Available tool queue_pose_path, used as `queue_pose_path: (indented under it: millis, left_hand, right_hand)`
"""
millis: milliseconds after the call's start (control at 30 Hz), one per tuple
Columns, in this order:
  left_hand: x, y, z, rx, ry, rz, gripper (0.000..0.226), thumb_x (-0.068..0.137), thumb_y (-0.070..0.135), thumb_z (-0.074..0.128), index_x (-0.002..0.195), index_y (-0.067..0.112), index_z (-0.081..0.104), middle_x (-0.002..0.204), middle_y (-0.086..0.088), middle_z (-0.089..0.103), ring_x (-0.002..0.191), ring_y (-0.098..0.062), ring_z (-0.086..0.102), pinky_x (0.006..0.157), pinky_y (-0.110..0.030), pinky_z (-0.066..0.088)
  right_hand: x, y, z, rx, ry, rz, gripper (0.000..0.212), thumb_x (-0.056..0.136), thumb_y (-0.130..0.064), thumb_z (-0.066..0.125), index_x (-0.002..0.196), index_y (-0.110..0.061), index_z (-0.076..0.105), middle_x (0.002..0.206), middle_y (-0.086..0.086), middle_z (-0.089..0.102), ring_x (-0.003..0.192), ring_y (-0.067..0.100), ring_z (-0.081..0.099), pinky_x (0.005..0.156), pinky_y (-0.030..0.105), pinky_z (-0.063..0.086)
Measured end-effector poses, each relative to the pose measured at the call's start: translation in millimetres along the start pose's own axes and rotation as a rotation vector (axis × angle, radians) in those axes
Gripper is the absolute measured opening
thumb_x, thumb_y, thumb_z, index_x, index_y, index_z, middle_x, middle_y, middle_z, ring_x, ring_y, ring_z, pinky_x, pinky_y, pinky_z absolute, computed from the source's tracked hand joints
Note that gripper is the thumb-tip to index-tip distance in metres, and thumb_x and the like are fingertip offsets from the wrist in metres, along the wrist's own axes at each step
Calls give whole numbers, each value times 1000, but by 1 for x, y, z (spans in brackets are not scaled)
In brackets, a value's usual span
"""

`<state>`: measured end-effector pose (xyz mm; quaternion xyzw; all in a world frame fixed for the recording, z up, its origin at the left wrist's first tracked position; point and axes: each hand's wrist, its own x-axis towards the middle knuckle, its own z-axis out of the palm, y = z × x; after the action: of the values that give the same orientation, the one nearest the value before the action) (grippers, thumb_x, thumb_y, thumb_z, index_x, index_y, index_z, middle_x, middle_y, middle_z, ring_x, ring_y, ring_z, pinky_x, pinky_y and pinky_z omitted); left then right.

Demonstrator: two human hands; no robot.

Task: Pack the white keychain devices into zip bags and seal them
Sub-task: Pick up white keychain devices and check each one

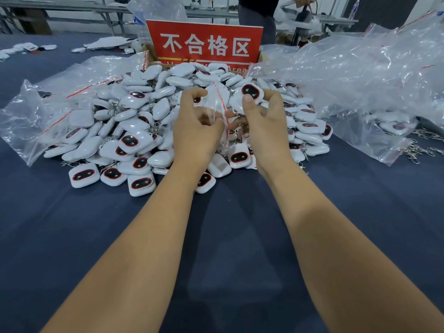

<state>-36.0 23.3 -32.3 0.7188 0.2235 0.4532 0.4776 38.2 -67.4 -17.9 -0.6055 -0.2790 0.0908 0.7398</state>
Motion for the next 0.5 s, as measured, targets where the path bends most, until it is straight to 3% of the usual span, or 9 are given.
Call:
queue_pose_path:
  millis: [100,200,267,400,500]
  left_hand:
    - [1,1,1,88,33,20,39,83,12,64,115,30,50,69,10,64,64,3,59,60,-8,44]
    - [0,1,1,170,-6,57,20,88,17,62,105,26,63,67,10,63,61,3,57,58,-8,42]
    - [0,3,1,171,-18,64,15,88,16,61,93,29,65,68,10,63,59,4,55,55,-10,42]
    - [0,7,0,152,-25,-27,15,87,16,58,87,28,67,71,5,68,56,0,56,54,-13,42]
    - [1,10,-2,47,13,-113,11,86,20,59,82,22,69,64,4,66,55,-10,57,62,-33,50]
  right_hand:
    - [2,-2,1,97,-26,10,6,101,-25,56,98,-20,58,91,8,74,82,16,66,76,33,54]
    - [1,-6,0,341,-134,11,4,100,-9,55,102,-12,58,93,13,74,81,20,69,71,29,55]
    - [0,-7,1,365,-177,-4,12,96,1,57,101,-9,57,93,11,72,89,25,71,77,33,58]
    - [-1,-7,2,82,-118,-83,20,90,5,63,91,-15,57,90,8,65,88,21,66,86,40,59]
    - [-2,-7,0,-144,-88,-150,21,88,-3,67,86,-20,55,78,-6,62,73,6,59,71,25,54]
